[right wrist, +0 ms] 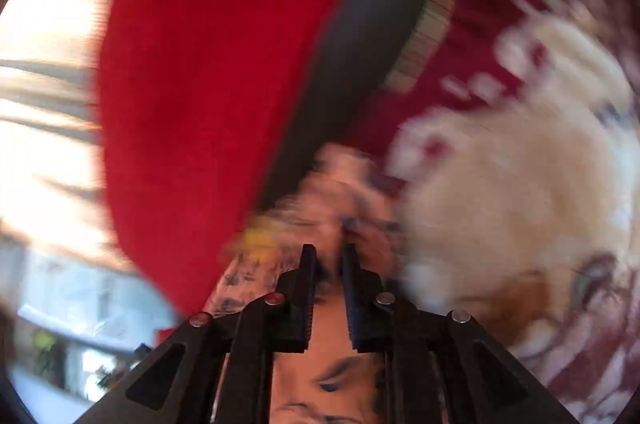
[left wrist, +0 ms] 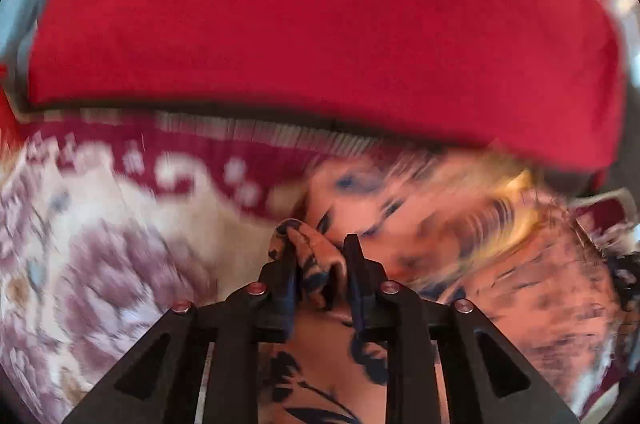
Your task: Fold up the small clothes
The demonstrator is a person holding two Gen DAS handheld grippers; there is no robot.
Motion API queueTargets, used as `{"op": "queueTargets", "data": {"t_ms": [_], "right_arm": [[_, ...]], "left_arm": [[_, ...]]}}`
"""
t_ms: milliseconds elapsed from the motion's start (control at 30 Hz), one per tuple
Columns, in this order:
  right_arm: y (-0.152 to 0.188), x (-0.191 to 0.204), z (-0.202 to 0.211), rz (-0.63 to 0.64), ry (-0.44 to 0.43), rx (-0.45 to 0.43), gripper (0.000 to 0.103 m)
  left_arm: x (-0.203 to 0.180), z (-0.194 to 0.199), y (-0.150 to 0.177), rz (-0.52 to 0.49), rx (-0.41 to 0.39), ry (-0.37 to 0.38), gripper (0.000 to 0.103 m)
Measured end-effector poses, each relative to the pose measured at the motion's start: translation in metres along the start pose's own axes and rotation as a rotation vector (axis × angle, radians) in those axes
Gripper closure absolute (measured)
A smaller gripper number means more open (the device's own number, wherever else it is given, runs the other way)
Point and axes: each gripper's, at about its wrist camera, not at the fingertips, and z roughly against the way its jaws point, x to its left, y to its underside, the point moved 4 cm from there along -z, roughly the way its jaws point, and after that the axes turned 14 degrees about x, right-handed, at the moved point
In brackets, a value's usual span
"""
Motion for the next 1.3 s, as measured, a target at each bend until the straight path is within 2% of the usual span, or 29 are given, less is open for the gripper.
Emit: {"op": "queueTargets", "data": {"t_ms": [33,67,100,133,167,200,233,267,333,400,467,567,667,700,733,767,800,833,867,900,1000,1067,1133,1200,1233,1300], "right_arm": [[0.006,-0.003,0.005,-0.005,-0.018,-0.012,0.087],[0.014,0.000,0.014,0.021,-0.016,-0.045,0.074],[0.021,0.002,0.024,0.051,0.016,-0.071,0.061],[0.036,0.006,0.040,0.096,0.064,-0.105,0.022],[0.044,0.009,0.054,0.122,0.080,-0.144,0.006],[0.058,0.011,0.069,0.158,0.095,-0.191,0.006],[0.069,0.012,0.078,0.188,0.110,-0.192,0.006],[0.077,0.014,0.084,0.205,0.119,-0.170,0.006],[0.097,0.014,0.092,0.216,0.084,-0.133,0.006],[0.118,0.009,0.095,0.256,0.089,-0.076,0.006],[0.132,0.002,0.079,0.267,0.095,-0.025,0.006],[0.135,-0.008,0.046,0.223,0.112,0.041,0.007],[0.127,-0.008,0.033,0.207,0.118,0.021,0.011],[0.125,-0.003,0.031,0.208,0.108,0.018,0.017],[0.125,0.002,0.027,0.208,0.095,0.032,0.044],[0.122,0.002,0.018,0.192,0.121,0.058,0.072],[0.118,-0.001,0.008,0.162,0.152,0.086,0.077],[0.115,-0.004,-0.001,0.125,0.159,0.113,0.084],[0.113,-0.002,-0.003,0.118,0.170,0.110,0.088],[0.111,0.003,-0.002,0.127,0.178,0.095,0.090],[0.114,0.045,0.039,0.187,0.114,-0.019,0.092],[0.123,0.068,0.068,0.234,0.090,-0.076,0.093],[0.139,0.079,0.100,0.266,0.067,-0.118,0.096],[0.156,0.067,0.117,0.238,0.051,-0.128,0.097],[0.167,0.049,0.124,0.221,0.080,-0.142,0.096],[0.182,0.014,0.122,0.214,0.139,-0.150,0.083]], "left_arm": [[0.002,0.000,0.004,0.012,-0.014,0.021,0.081],[0.006,0.011,0.011,0.022,-0.071,0.045,0.077],[0.008,0.021,0.018,0.021,-0.103,0.057,0.067],[0.011,0.033,0.026,0.021,-0.129,0.052,0.057],[0.018,0.052,0.038,0.033,-0.192,0.021,0.041],[0.022,0.067,0.046,0.038,-0.255,0.006,0.032],[0.025,0.080,0.055,0.037,-0.307,-0.009,0.030],[0.029,0.092,0.064,0.033,-0.332,-0.025,0.028],[0.035,0.101,0.081,0.048,-0.334,-0.003,0.027],[0.035,0.097,0.105,0.049,-0.273,0.071,0.027],[0.024,0.076,0.122,0.023,-0.192,0.143,0.027],[0.008,0.041,0.131,-0.007,-0.109,0.118,0.027],[0.001,0.011,0.124,0.038,-0.034,0.115,0.027],[0.000,0.003,0.118,0.065,-0.023,0.119,0.027],[0.002,0.000,0.114,0.097,-0.026,0.122,0.028],[0.004,-0.004,0.109,0.132,-0.013,0.125,0.044],[0.004,-0.006,0.105,0.146,0.001,0.129,0.067],[0.003,-0.007,0.099,0.156,0.018,0.153,0.078],[0.001,-0.007,0.092,0.176,0.046,0.185,0.083],[0.001,-0.002,0.088,0.183,0.047,0.172,0.085],[-0.009,0.046,0.081,0.141,-0.075,0.115,0.086],[-0.014,0.084,0.086,0.119,-0.156,0.136,0.086],[-0.017,0.107,0.103,0.103,-0.194,0.162,0.086],[-0.013,0.105,0.125,0.105,-0.183,0.175,0.085],[-0.011,0.094,0.137,0.098,-0.153,0.185,0.083],[-0.003,0.051,0.159,0.073,-0.061,0.125,0.074]]}}
